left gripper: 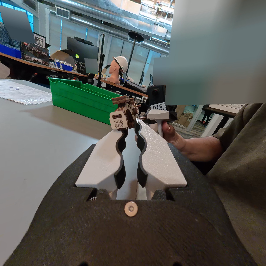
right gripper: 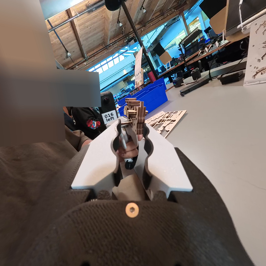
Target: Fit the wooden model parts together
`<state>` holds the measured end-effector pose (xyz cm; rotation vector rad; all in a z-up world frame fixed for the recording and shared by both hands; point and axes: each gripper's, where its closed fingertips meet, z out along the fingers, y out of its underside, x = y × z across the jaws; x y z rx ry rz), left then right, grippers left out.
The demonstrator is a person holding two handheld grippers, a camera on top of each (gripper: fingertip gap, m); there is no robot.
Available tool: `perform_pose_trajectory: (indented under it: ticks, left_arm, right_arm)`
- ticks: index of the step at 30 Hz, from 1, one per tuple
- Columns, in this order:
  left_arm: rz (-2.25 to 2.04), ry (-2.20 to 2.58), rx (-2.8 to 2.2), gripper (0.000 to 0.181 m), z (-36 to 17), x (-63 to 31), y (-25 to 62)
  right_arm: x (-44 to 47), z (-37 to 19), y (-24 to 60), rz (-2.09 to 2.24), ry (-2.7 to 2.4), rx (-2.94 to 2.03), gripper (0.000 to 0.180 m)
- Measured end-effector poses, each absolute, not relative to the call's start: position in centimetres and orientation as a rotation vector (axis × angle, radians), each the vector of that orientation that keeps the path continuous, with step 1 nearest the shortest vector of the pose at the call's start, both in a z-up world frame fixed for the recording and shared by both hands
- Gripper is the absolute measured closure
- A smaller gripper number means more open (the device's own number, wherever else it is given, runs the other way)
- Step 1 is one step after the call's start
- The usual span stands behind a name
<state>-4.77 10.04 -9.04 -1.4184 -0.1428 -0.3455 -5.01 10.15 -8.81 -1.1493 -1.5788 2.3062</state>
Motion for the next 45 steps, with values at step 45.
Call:
perform_pose_trajectory:
  ticks: [45]
  left_arm:
    - [-0.517,-0.326,-1.425,0.131,-11.4,-6.7,10.9]
  right_arm:
    - [-4.9,-6.1,14.8,1.278,-1.534,-0.619,0.172]
